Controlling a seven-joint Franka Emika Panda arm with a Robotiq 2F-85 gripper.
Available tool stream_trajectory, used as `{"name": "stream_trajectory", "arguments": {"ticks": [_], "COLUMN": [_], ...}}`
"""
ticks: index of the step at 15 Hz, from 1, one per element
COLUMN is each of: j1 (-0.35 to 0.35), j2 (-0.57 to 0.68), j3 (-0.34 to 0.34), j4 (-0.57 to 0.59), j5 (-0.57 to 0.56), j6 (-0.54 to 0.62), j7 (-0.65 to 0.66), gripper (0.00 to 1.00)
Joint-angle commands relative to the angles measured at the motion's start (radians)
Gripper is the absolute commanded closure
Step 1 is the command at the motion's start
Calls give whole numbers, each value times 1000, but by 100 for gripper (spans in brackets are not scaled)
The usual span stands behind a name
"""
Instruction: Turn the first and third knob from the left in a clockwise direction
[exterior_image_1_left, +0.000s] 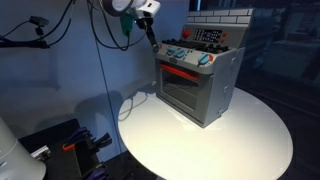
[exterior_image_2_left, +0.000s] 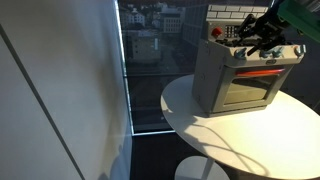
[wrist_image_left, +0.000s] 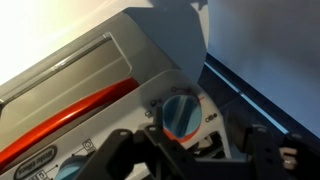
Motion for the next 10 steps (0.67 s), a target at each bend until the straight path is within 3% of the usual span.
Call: {"name": "stream_trajectory", "arguments": {"ticks": [1,4,10], "j1": [12,11,10], "j2": [-1,-3,-6], "j3": [-12,-14,-19], "j4": [9,6,2], "j5": [25,33,75], "j6": [5,6,6], "j7": [5,4,0], "gripper": [38,40,55]}}
